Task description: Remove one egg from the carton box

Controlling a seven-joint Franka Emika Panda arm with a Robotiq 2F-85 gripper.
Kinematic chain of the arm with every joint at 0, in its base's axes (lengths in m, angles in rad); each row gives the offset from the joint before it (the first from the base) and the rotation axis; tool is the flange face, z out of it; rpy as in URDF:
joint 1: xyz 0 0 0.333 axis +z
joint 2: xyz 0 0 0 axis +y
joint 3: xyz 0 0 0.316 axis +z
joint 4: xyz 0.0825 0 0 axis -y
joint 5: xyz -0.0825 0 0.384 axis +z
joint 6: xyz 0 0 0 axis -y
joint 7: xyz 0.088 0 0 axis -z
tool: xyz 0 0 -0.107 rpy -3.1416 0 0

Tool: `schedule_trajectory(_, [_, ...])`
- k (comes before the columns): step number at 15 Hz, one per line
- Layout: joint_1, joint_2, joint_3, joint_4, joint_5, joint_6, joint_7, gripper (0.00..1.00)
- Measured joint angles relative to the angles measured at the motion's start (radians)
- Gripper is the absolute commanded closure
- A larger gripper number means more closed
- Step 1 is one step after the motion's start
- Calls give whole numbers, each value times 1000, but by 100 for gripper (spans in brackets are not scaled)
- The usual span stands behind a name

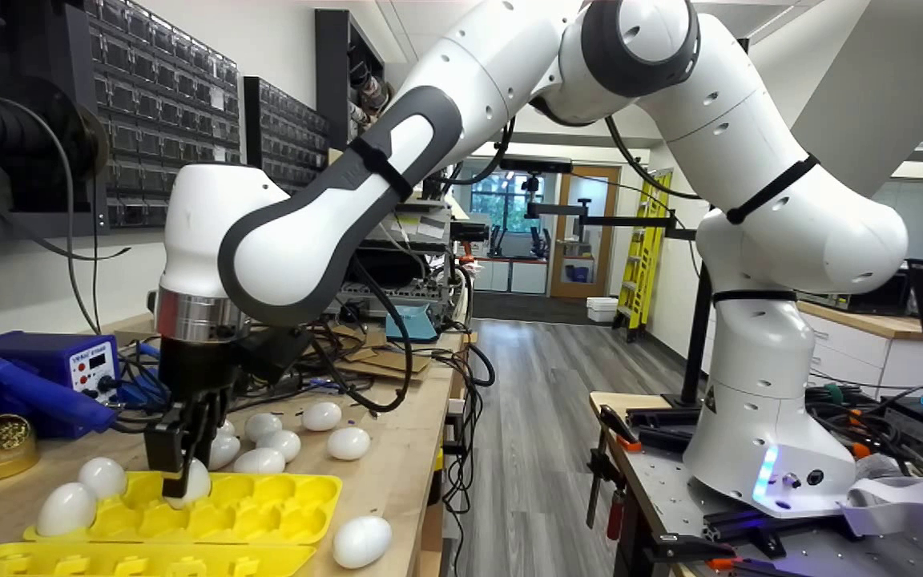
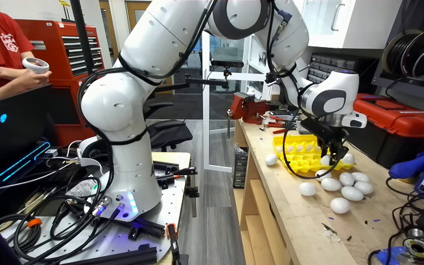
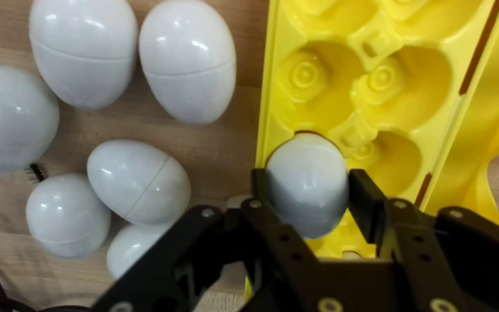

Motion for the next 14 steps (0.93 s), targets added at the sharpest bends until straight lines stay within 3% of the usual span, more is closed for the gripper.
schedule_trajectory(14, [-38, -68, -10, 1, 2, 46, -1, 77])
